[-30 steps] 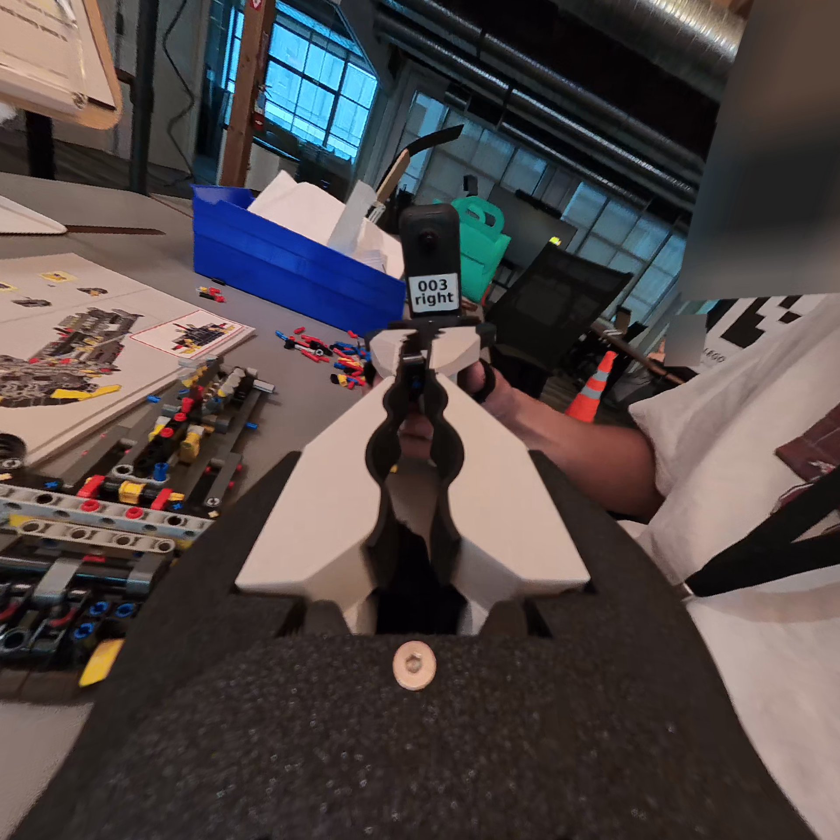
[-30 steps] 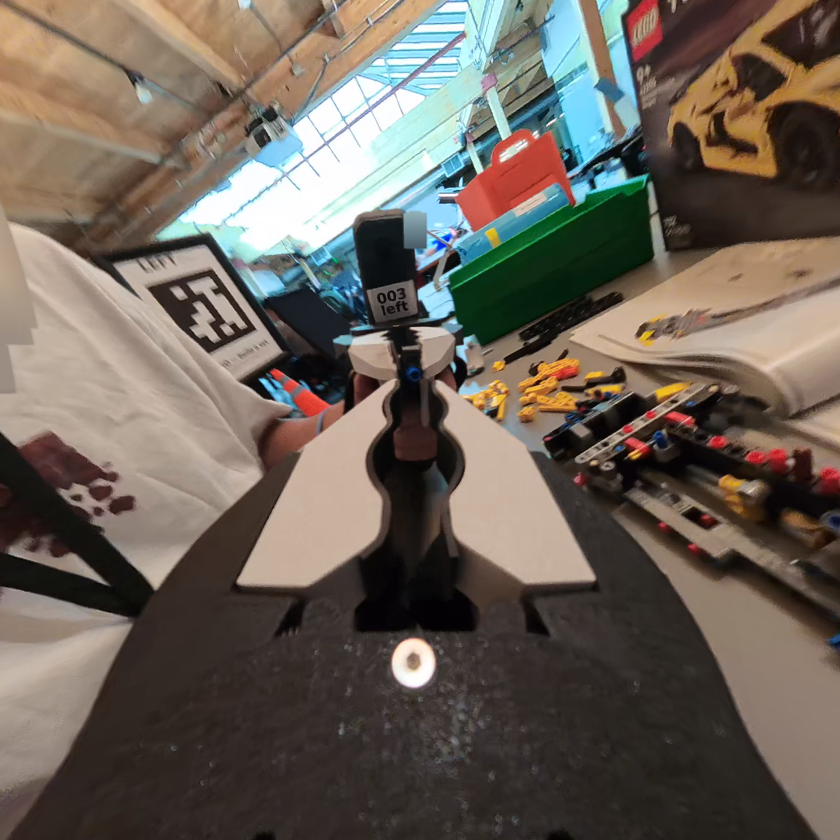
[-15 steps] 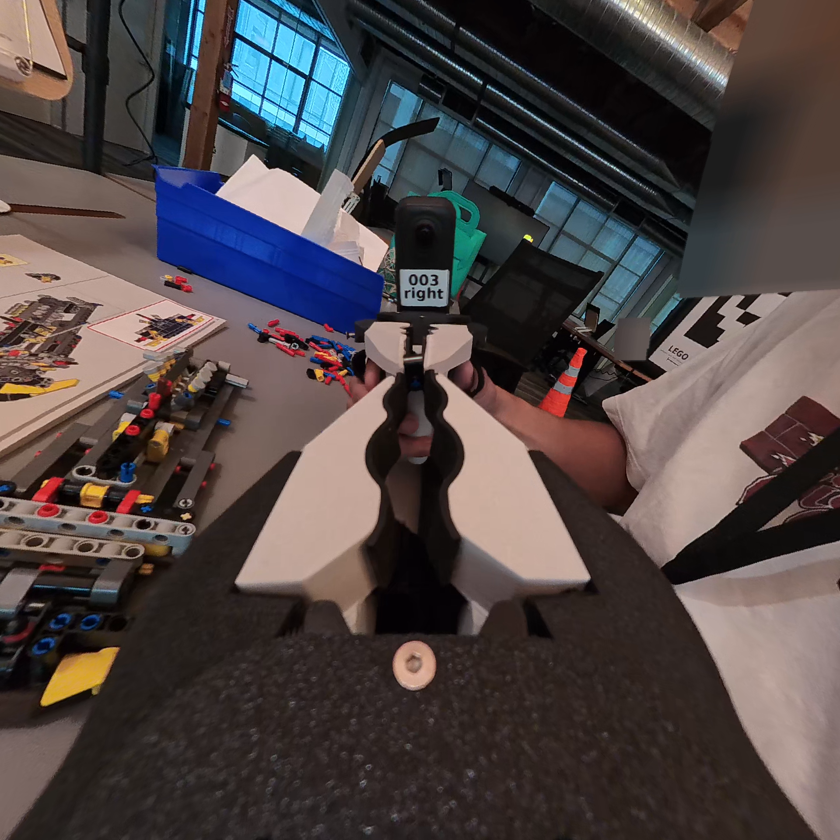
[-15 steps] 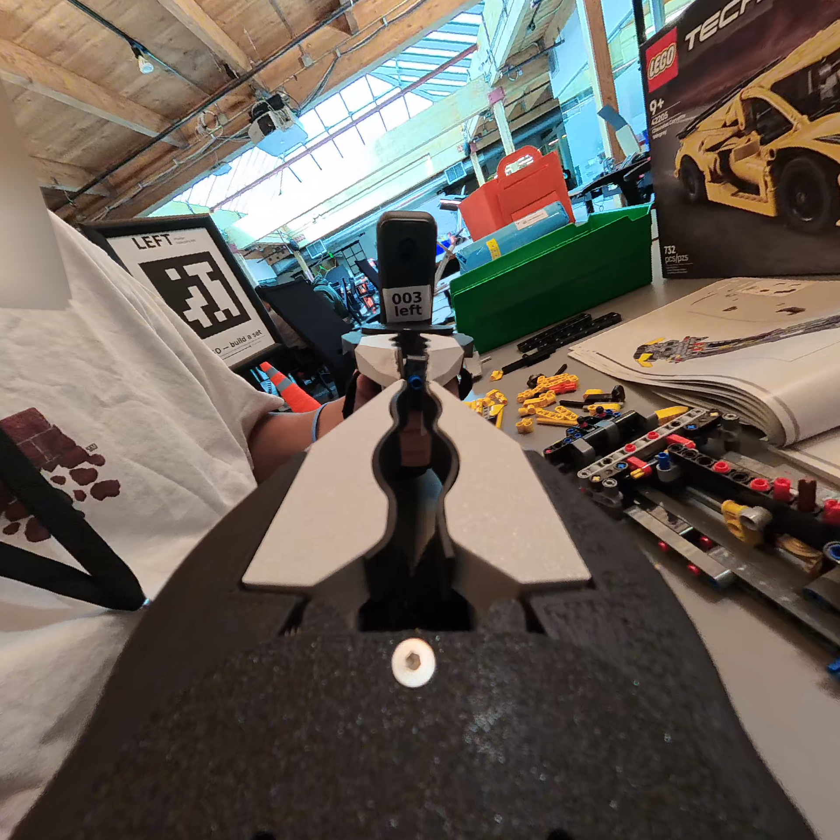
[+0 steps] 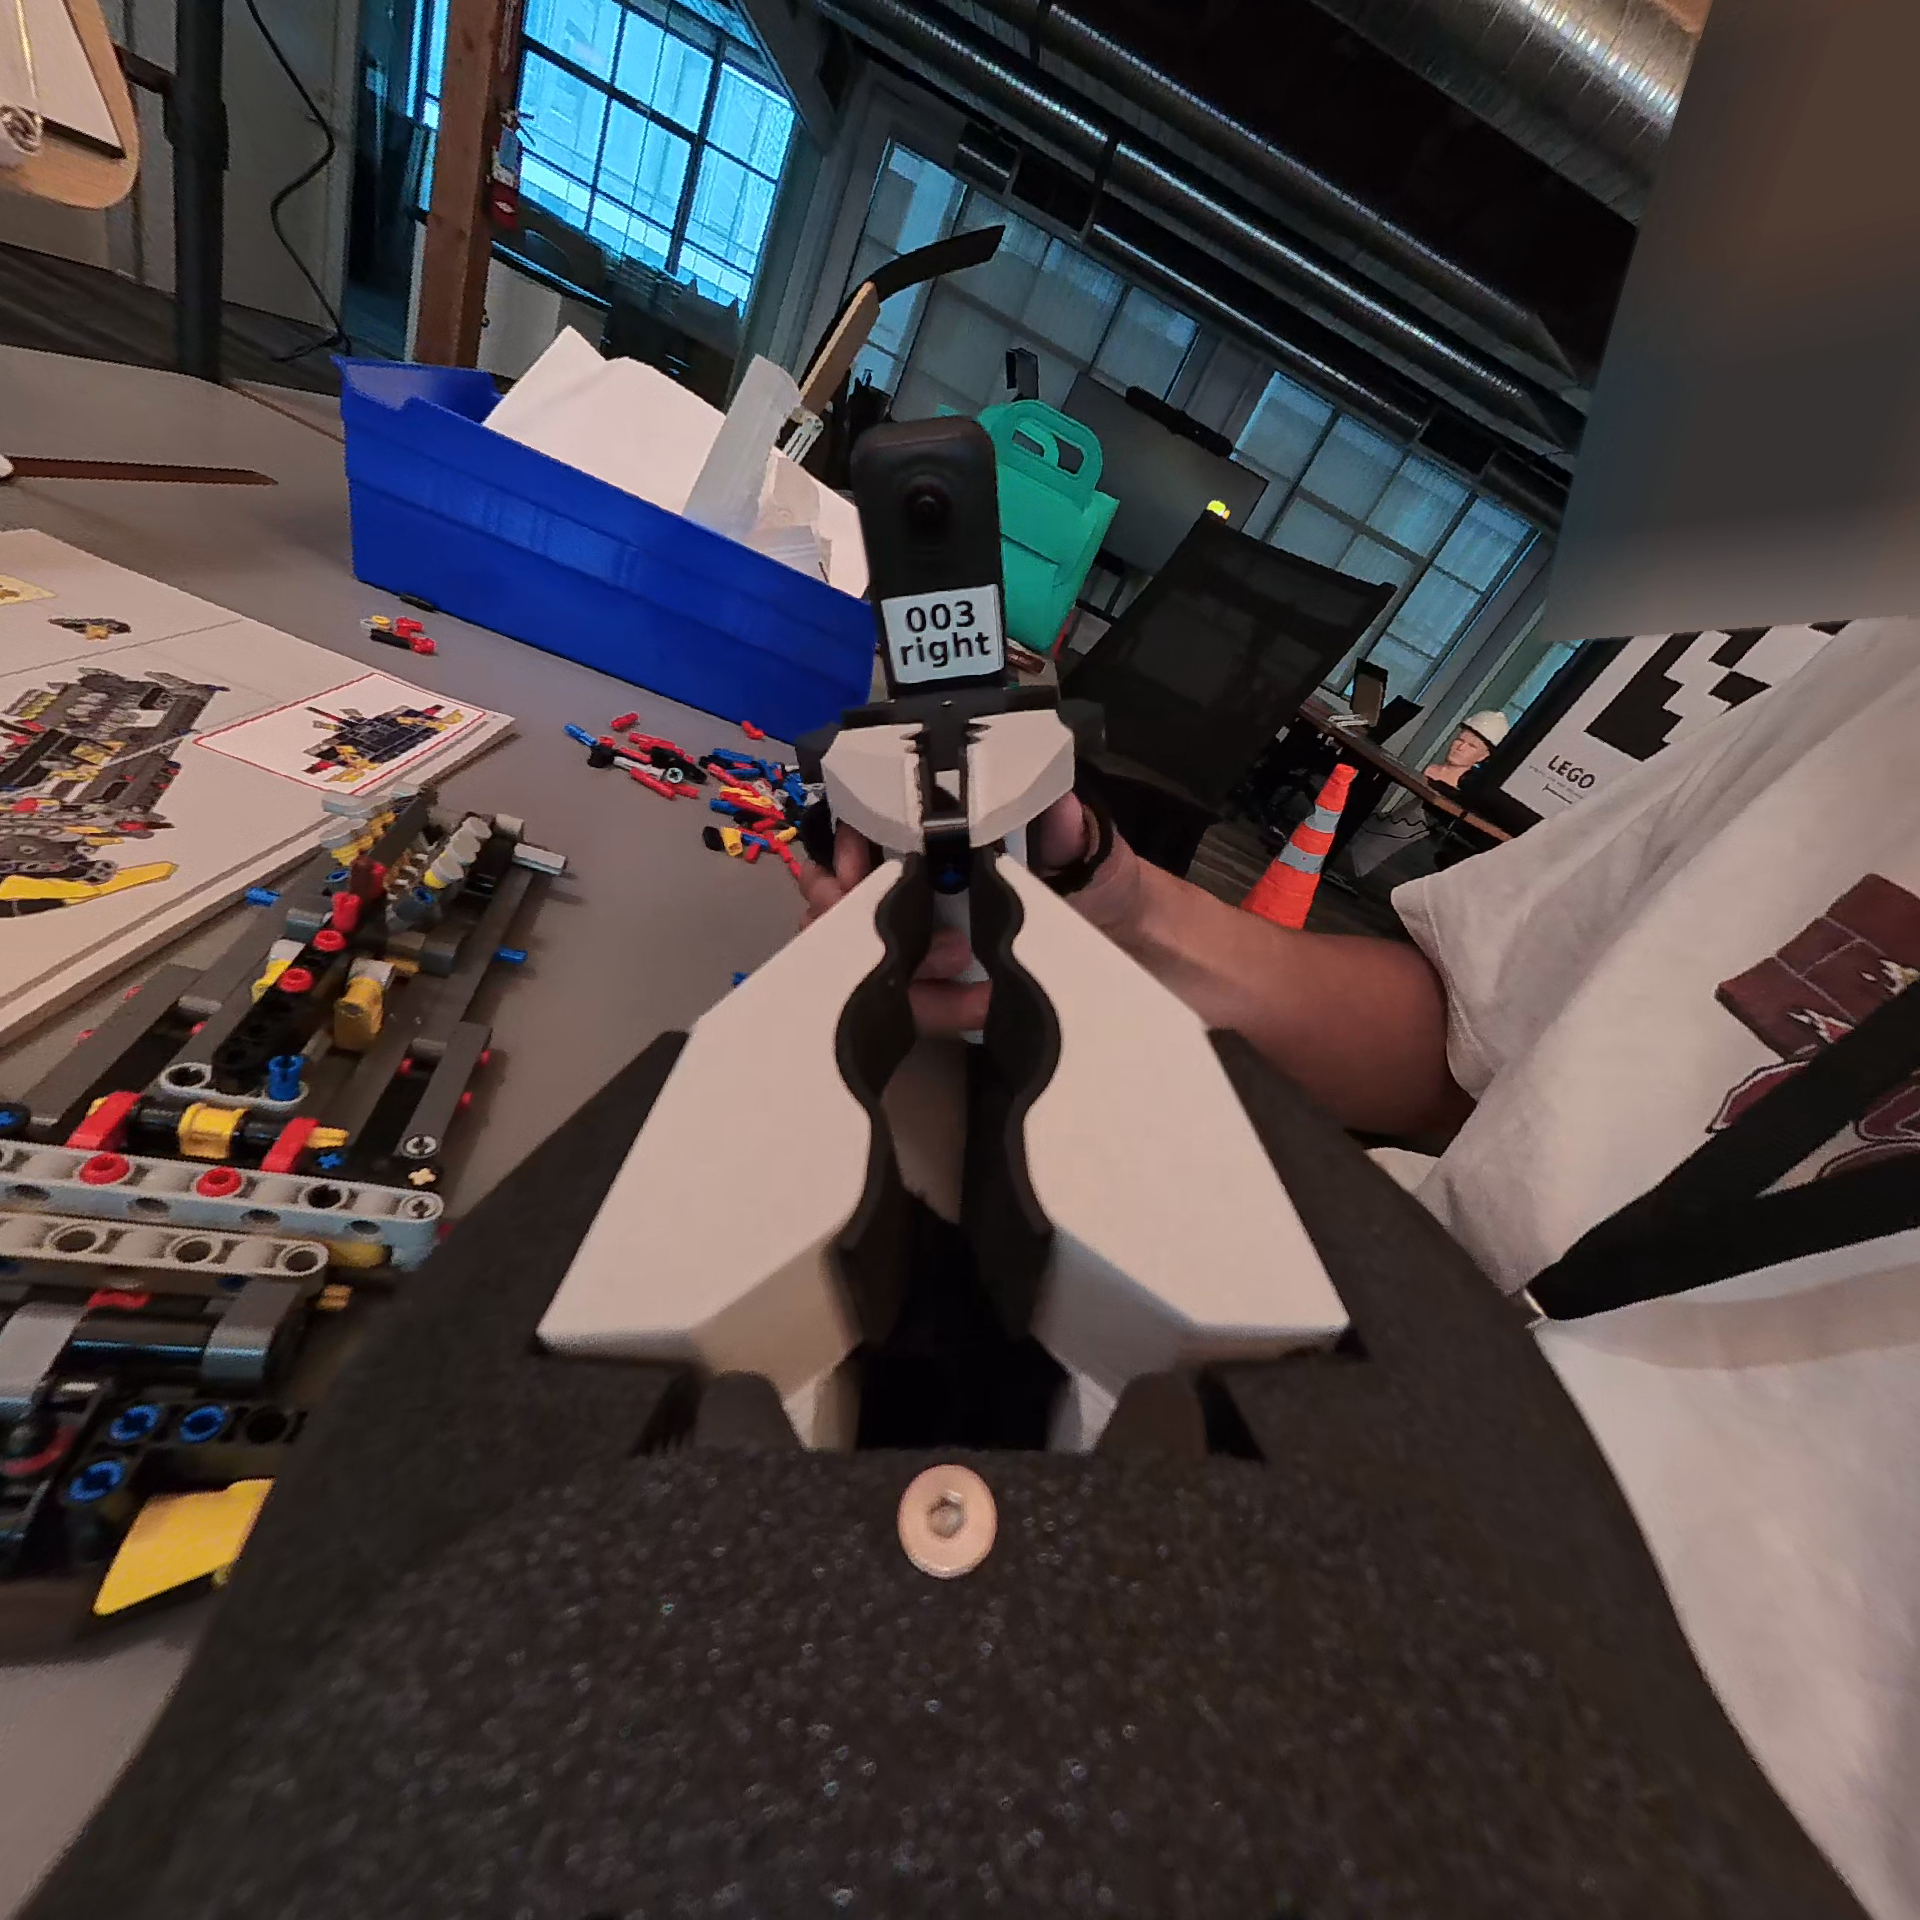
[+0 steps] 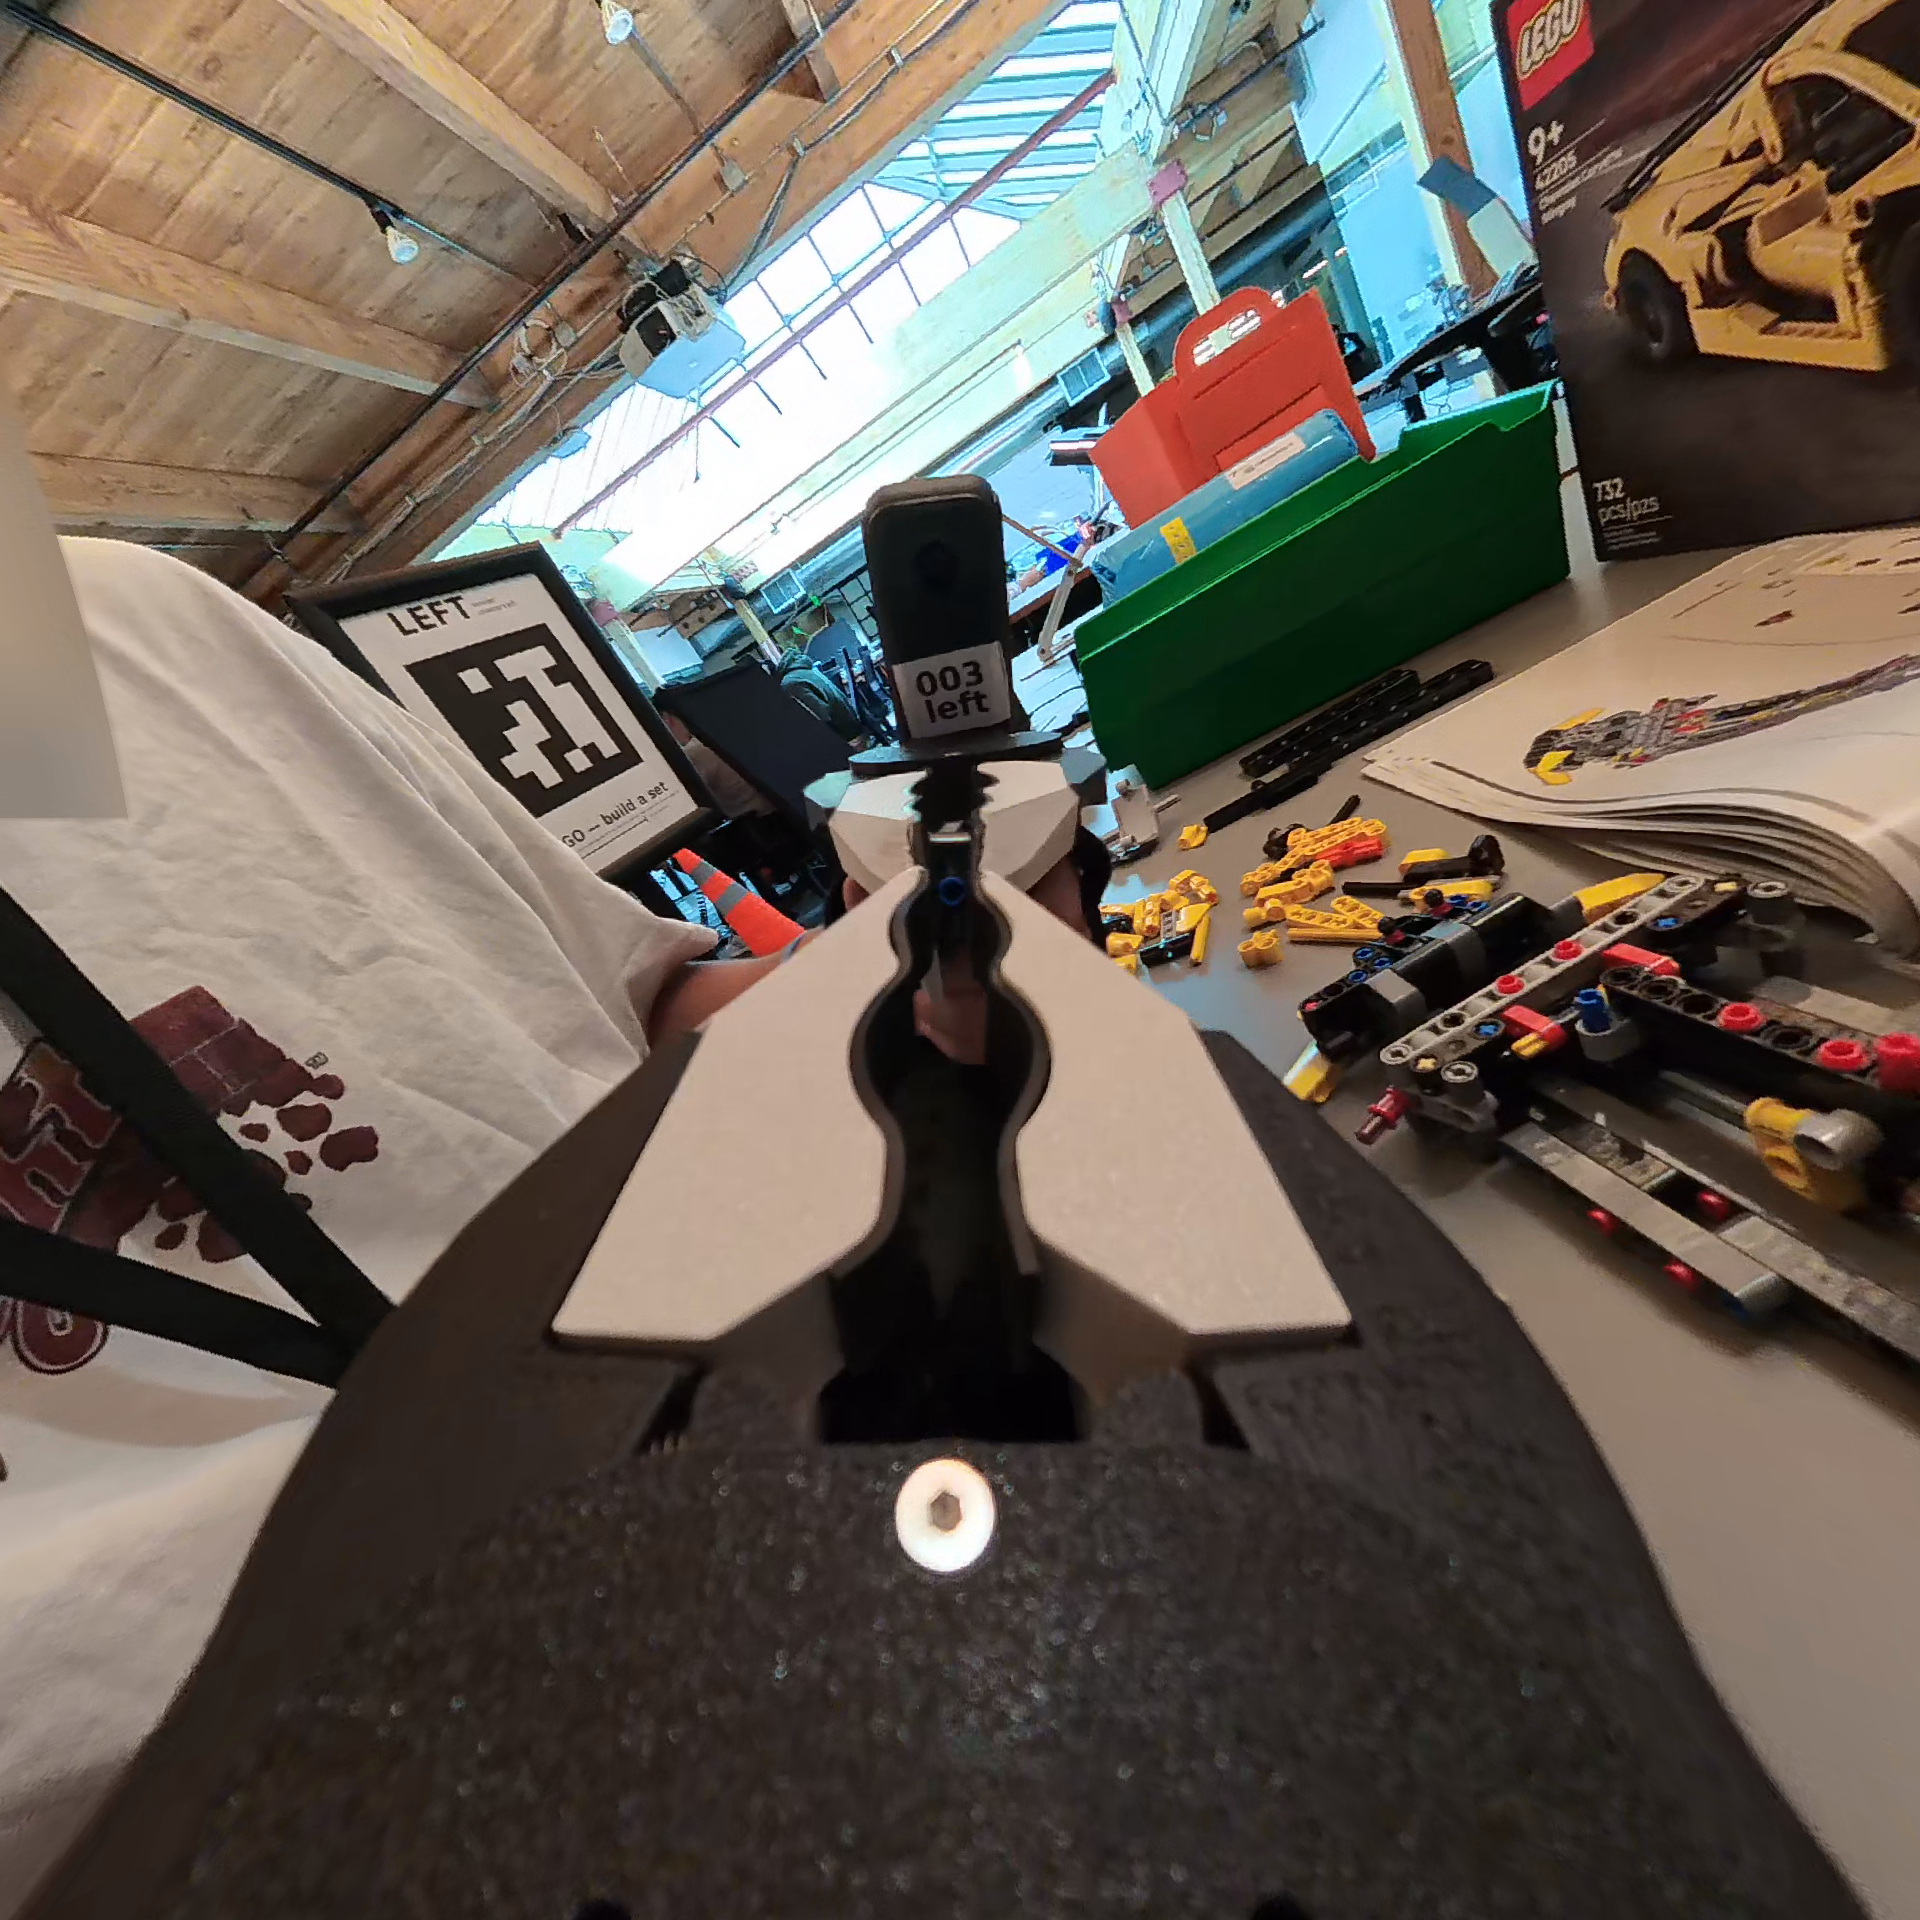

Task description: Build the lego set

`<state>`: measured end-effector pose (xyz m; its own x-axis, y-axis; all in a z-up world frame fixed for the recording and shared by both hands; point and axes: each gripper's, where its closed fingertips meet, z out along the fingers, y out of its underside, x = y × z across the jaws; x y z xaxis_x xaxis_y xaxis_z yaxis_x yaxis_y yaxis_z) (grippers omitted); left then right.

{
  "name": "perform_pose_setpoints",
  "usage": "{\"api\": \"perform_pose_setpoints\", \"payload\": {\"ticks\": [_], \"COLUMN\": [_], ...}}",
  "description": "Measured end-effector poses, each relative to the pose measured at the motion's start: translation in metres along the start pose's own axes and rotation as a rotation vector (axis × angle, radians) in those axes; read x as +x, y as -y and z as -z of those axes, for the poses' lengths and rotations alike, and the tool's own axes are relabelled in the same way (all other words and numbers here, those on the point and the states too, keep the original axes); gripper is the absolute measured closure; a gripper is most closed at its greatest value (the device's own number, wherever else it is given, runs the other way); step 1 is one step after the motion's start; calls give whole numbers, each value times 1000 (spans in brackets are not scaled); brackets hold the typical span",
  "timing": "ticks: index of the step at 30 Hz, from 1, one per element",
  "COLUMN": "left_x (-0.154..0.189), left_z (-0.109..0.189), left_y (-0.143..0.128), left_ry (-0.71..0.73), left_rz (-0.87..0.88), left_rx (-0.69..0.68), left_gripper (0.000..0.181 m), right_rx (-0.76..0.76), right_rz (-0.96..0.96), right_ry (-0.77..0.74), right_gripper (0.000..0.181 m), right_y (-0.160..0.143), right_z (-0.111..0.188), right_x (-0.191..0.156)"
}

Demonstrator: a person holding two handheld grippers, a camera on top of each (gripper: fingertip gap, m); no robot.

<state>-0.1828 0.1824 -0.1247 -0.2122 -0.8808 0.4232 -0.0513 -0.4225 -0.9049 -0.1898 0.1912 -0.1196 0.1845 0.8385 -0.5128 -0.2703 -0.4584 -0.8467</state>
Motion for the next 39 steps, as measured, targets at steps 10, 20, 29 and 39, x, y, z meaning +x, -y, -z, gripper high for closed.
{"api": "perform_pose_setpoints", "payload": {"ticks": [10, 20, 29, 39], "left_x": [-12, -9, -11, -11], "left_z": [0, -3, -3, -2], "left_y": [-2, -6, -5, -4], "left_ry": [86, 95, 95, 86], "left_rz": [-26, -88, -77, -63], "left_rx": [-13, -34, -28, -19], "left_gripper": [174, 175, 175, 175], "right_rx": [-31, -24, -16, -10], "right_rz": [202, 9, -30, -37], "right_ry": [-155, -66, -58, -54], "right_gripper": [178, 179, 178, 178], "right_y": [1, -3, -2, -2], "right_z": [2, 0, 1, 0], "right_x": [11, 7, 8, 8]}}
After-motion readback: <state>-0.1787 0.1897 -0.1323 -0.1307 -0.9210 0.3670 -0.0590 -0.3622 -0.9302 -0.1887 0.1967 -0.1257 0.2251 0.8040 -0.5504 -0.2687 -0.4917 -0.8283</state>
